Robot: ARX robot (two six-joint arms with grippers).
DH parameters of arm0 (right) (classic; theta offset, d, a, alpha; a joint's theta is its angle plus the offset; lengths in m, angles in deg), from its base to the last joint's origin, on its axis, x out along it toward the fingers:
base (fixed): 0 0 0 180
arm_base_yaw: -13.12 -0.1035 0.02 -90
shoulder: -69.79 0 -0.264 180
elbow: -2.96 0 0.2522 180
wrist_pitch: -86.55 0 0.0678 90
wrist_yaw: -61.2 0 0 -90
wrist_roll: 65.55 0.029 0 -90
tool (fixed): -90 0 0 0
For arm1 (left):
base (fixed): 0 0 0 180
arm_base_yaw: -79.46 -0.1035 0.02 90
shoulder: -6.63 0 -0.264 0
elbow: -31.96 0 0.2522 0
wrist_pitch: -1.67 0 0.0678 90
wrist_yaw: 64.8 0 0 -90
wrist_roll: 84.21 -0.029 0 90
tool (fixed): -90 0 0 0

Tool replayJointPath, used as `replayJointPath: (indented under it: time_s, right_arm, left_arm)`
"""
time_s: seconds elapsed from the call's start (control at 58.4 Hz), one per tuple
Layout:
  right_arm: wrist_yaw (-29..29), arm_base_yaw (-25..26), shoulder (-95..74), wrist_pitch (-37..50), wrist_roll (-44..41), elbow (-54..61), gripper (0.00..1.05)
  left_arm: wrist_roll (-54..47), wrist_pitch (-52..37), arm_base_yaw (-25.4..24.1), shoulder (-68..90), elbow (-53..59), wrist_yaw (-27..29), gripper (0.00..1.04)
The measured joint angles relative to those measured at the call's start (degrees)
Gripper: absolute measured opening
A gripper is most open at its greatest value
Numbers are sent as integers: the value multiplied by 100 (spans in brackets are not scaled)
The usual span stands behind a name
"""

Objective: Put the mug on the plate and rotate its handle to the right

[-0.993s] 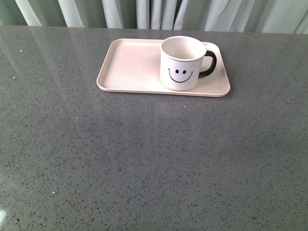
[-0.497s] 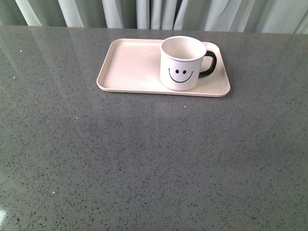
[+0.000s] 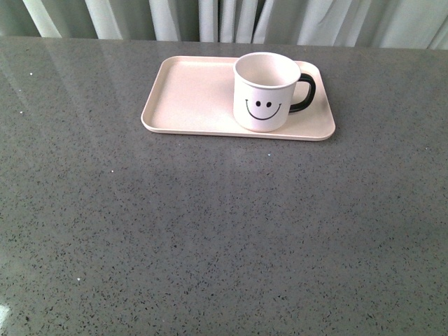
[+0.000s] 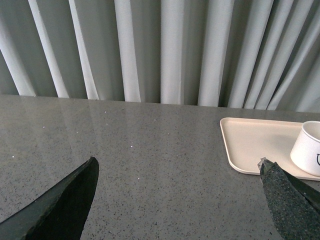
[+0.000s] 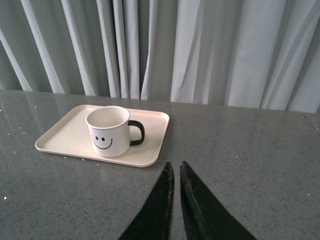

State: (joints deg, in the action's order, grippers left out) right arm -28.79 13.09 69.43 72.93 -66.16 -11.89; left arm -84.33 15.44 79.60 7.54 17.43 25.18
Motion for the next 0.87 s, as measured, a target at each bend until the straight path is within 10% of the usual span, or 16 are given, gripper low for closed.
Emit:
replayJointPath:
  time_s: [0.445, 0.873]
  right_arm:
    - [0, 0, 4, -4, 4, 0, 97]
    - [0, 0, 4, -4, 4, 0, 96]
  left_arm:
    - [0, 0, 0, 0, 0, 0, 96]
    - [0, 0, 0, 0, 0, 0, 96]
